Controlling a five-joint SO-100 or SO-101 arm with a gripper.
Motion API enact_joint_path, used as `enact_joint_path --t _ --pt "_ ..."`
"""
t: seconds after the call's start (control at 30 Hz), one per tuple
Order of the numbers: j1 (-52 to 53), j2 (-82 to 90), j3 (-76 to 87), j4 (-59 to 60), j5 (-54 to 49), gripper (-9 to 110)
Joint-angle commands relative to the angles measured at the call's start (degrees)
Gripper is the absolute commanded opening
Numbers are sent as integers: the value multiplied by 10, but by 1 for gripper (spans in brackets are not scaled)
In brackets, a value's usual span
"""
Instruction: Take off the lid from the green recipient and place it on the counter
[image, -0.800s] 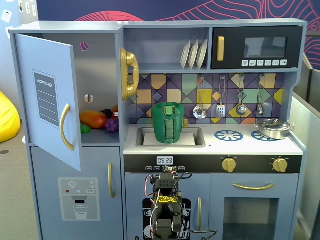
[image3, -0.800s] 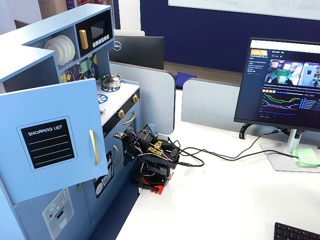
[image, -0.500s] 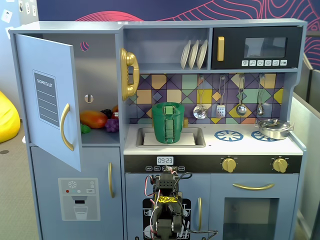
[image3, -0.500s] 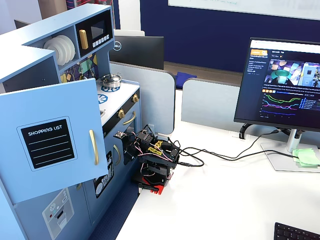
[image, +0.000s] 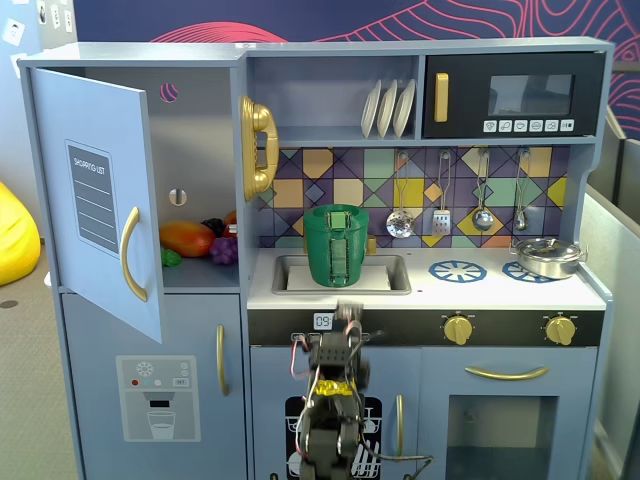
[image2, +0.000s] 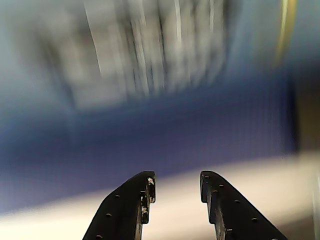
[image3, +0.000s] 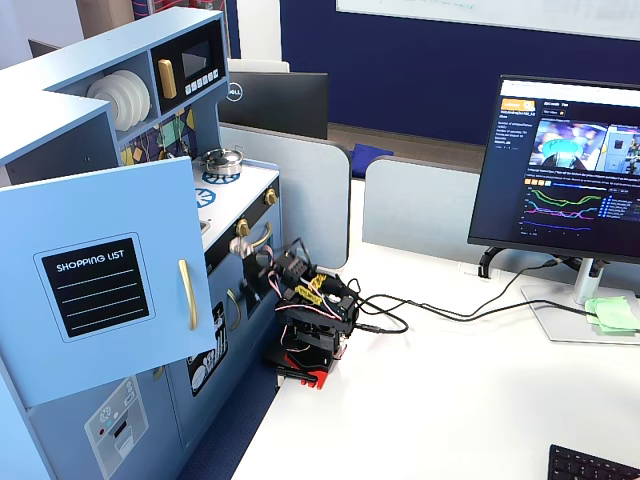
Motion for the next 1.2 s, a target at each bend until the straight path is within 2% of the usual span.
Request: enact_joint_path --t 0.0,0.07,0.23,0.37,0.73,1.17 --pt "2 -95 -196 -93 -32 0" --pt "-3 -135 -272 -103 -51 4" --pt "3 -210 -401 -147 -51 26" --pt "4 -249 -449 -195 -50 34" --pt "12 -319 -475 -307 -52 41" --pt "16 -456 -571 -378 -68 40"
